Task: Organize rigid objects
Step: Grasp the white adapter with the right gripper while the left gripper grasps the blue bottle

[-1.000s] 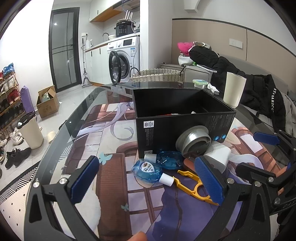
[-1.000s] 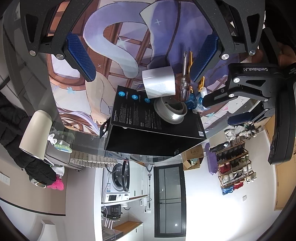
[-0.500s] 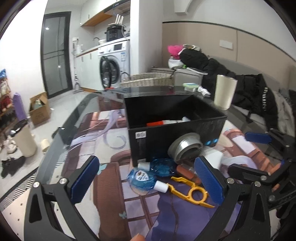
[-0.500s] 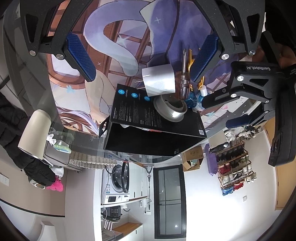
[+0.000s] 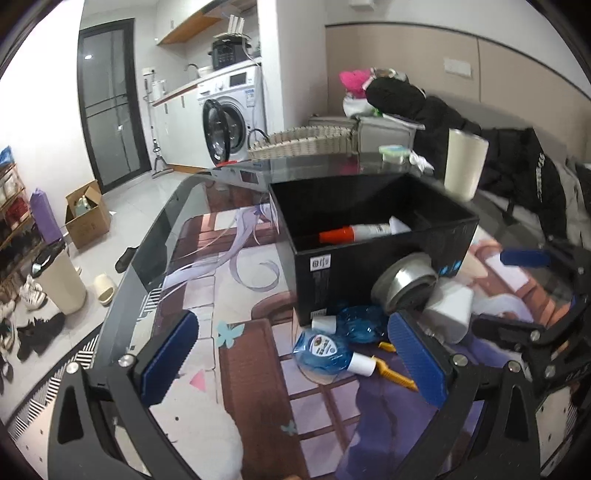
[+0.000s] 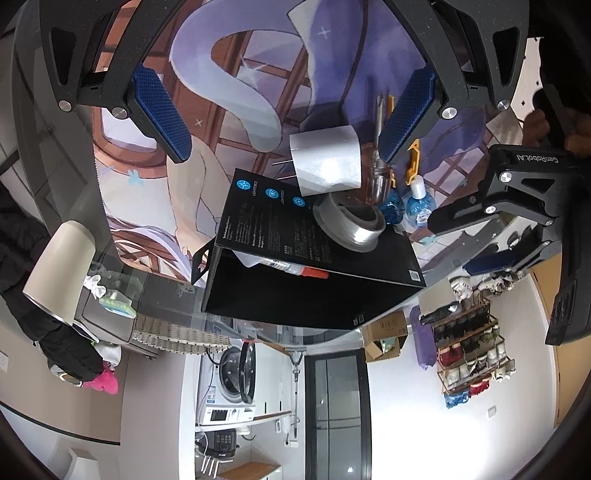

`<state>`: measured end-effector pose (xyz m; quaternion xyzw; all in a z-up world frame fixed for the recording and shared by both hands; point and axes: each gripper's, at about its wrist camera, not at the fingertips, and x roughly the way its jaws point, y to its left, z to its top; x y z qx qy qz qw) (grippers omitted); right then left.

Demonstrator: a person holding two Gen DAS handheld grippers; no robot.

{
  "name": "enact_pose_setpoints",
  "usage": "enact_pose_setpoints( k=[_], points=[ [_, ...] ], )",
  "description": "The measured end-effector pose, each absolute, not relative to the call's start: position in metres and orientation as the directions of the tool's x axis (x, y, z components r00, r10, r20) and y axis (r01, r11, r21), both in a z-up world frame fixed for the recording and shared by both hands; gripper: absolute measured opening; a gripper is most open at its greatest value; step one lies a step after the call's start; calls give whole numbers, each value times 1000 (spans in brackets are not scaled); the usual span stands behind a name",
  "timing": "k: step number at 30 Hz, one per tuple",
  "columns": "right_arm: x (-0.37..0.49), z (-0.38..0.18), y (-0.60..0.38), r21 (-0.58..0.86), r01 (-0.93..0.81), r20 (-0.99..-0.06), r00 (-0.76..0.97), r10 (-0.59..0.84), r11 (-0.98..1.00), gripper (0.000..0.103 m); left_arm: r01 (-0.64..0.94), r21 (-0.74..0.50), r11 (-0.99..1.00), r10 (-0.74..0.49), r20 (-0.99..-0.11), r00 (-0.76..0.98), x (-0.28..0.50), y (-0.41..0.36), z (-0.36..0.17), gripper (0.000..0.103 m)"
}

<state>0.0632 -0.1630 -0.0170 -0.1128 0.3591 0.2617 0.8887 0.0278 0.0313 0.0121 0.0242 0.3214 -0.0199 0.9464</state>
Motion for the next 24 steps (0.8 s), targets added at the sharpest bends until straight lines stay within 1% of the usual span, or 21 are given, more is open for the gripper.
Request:
enact_pose_setpoints(
  k=[3, 6, 12, 24],
  points=[
    [69, -22, -162, -18, -552, -720, 585, 372, 834, 103, 95, 21, 995, -59, -653, 755, 34, 34, 4, 103],
    [77, -26, -162, -10, -552, -743, 562, 363, 834, 103, 112, 38, 993, -57, -676, 735, 36, 34, -2, 103],
    [86, -31, -160, 19, -552, -771, 523, 364, 834, 103, 146, 50, 988, -70, -697, 714, 40, 34, -5, 103],
    [103, -43, -155, 18, -535, -808, 489, 328, 844, 103, 197, -4, 980, -132, -753, 645, 53, 36, -13, 103]
  ],
)
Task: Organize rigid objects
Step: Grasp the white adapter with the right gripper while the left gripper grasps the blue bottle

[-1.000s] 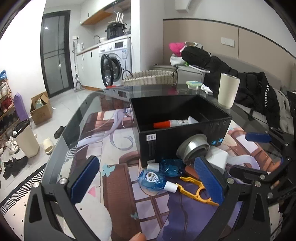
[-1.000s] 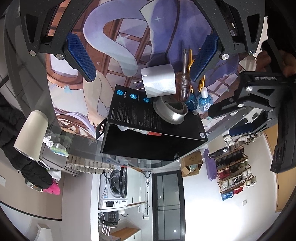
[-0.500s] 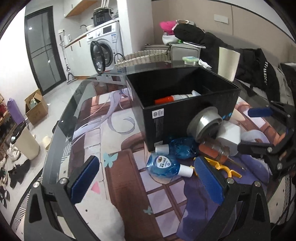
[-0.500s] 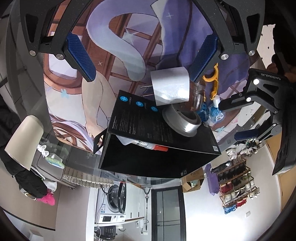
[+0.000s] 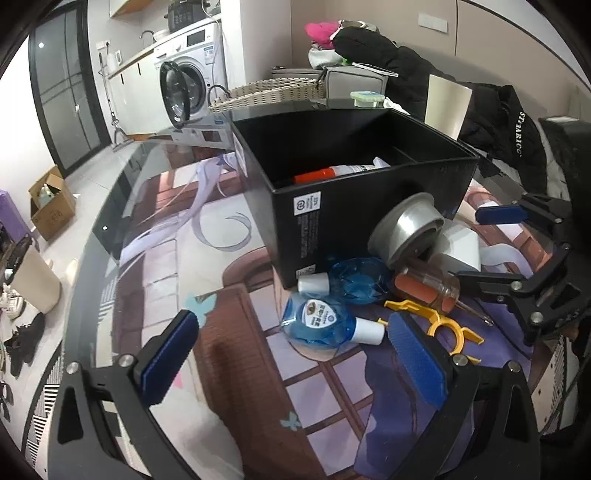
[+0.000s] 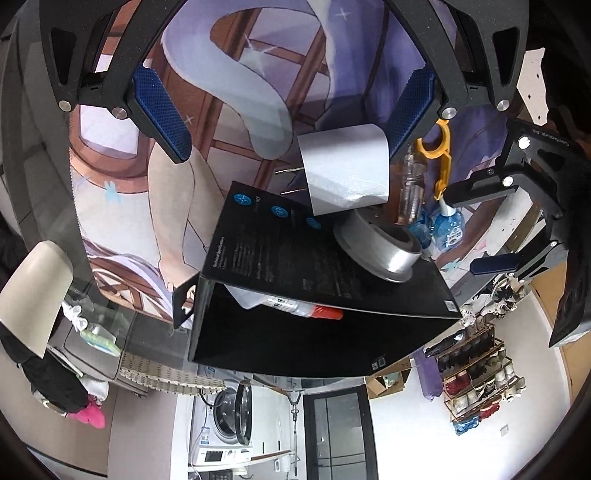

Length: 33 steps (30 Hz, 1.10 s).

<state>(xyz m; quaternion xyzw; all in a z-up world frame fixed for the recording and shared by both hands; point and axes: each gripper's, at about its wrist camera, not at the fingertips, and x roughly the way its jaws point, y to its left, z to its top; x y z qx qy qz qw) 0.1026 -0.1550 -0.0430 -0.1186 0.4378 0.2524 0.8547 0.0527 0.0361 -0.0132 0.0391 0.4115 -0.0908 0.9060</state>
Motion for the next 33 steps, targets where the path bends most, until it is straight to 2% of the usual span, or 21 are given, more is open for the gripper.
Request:
enact_pose_setpoints(
  k=[7, 9, 10, 11, 18, 22, 24, 29, 33],
  points=[
    [109, -47, -151, -5, -543, -806, 500, 318, 840, 103, 212, -50, 976, -175, -759, 627, 55, 39, -15, 100],
    [110, -48, -149, -8, -549, -805, 499, 321, 836, 103, 217, -61, 974, -186, -759, 624, 56, 40, -15, 95],
    [110, -48, -148, -11, -553, -804, 501, 321, 833, 102, 216, -61, 975, -184, -764, 619, 57, 40, -17, 87],
    [110, -48, -147, -13, -557, -802, 502, 324, 831, 101, 215, -54, 975, -178, -768, 616, 57, 39, -18, 83],
    [113, -49, -148, -12, -566, -810, 489, 324, 825, 101, 247, -32, 968, -183, -763, 619, 53, 33, -18, 77],
    [113, -49, -149, -9, -565, -807, 492, 327, 825, 101, 250, -30, 968, -186, -753, 631, 50, 33, -17, 64],
    [110, -48, -150, -10, -565, -799, 500, 333, 825, 95, 255, -29, 966, -190, -749, 635, 49, 33, -17, 57],
    [103, -46, -156, -8, -562, -780, 521, 347, 827, 79, 261, -37, 965, -201, -744, 637, 49, 33, -16, 56],
    [102, -45, -157, -5, -556, -778, 525, 346, 831, 77, 260, -31, 965, -196, -745, 637, 49, 32, -15, 56]
  ],
)
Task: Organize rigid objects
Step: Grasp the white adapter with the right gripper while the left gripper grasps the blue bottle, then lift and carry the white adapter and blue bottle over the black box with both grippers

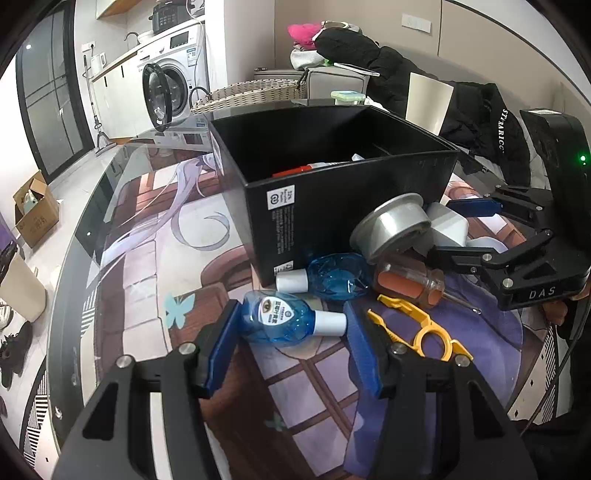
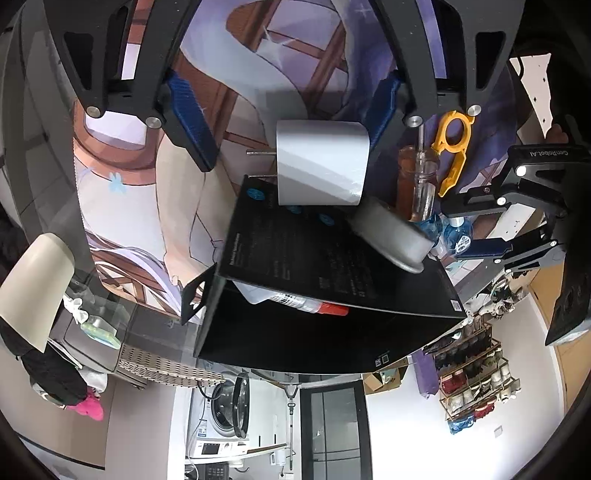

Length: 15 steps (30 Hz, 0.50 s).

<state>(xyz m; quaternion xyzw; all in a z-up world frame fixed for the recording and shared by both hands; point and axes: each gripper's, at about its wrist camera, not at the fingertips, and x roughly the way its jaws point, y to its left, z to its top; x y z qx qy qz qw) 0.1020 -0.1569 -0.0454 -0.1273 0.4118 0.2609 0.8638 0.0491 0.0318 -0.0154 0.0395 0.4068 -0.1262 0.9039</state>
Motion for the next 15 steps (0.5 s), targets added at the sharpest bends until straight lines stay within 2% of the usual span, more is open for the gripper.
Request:
enact_pose_setpoints(
  k=[4, 6, 8, 15],
  points=[
    [101, -45, -153, -12, -556, -774, 531, 344, 831, 73, 255, -29, 967, -191, -745, 639, 49, 31, -15, 56],
    [98, -44, -151, -12, -568, -770, 530, 355, 823, 62, 253, -27, 967, -188, -745, 640, 49, 31, -16, 56],
    [95, -43, -149, -18, -578, -769, 530, 358, 816, 57, 252, -26, 967, -187, -744, 641, 49, 31, -16, 56],
    [85, -42, -154, -24, -575, -764, 538, 356, 818, 57, 245, -7, 970, -173, -727, 664, 45, 30, -13, 56]
  ],
)
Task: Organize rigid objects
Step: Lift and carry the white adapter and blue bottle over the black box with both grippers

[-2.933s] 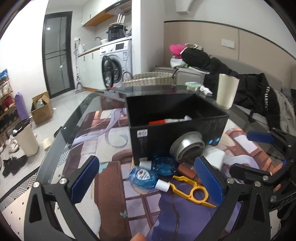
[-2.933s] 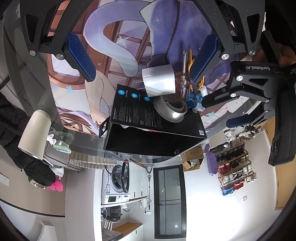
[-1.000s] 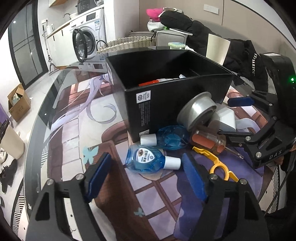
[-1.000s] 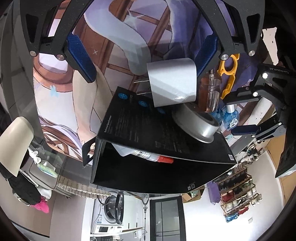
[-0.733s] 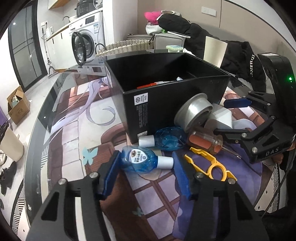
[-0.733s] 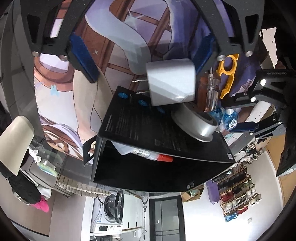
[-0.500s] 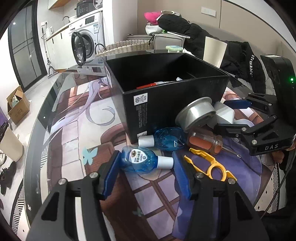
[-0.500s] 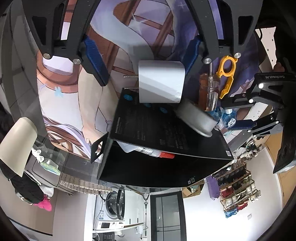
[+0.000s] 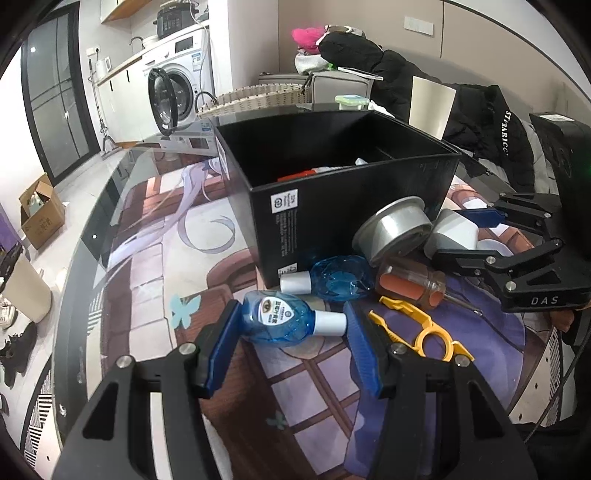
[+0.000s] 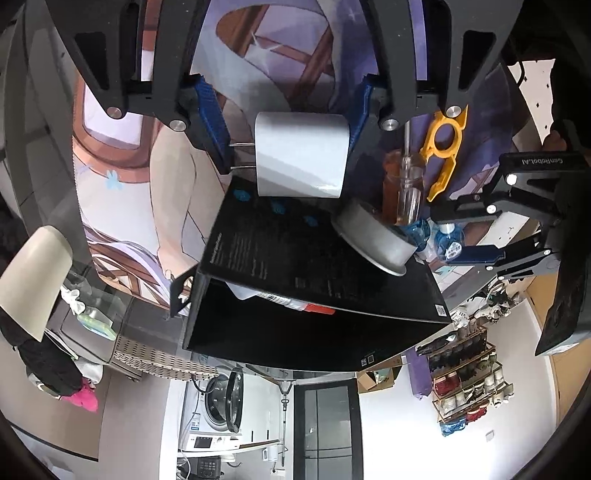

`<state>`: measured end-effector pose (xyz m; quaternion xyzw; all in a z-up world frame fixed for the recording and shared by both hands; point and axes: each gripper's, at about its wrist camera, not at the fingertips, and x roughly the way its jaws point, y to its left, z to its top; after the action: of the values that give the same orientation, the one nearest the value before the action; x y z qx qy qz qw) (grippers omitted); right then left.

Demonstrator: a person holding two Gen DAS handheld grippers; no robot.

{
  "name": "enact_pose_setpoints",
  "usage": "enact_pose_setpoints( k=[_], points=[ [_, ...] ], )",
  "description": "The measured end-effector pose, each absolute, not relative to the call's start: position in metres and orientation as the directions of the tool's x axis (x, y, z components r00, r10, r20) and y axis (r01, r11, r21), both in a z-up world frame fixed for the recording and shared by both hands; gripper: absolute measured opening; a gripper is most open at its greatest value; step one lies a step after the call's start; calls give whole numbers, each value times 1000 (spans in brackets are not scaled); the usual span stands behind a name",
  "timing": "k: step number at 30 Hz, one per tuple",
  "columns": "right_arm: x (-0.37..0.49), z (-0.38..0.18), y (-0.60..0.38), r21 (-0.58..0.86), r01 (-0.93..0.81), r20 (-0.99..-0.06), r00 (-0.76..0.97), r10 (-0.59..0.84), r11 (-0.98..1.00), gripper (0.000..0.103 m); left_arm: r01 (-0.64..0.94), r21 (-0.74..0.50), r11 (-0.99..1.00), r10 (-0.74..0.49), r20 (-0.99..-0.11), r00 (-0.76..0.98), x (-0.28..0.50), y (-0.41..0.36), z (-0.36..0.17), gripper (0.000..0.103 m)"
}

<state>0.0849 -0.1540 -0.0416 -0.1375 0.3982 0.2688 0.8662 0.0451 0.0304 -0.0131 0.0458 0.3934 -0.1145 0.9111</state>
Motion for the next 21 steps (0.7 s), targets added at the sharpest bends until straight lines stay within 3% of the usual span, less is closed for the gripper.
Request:
enact_pose_setpoints(
  k=[9, 21],
  points=[
    [68, -32, -165, -30, -568, -731, 574, 369, 822, 57, 230, 36, 973, -143, -685, 714, 32, 27, -6, 56],
    [53, 2, -176, -11, -587, -665, 609, 432, 810, 57, 172, -6, 985, -143, -582, 800, 22, 31, 30, 56]
  ],
)
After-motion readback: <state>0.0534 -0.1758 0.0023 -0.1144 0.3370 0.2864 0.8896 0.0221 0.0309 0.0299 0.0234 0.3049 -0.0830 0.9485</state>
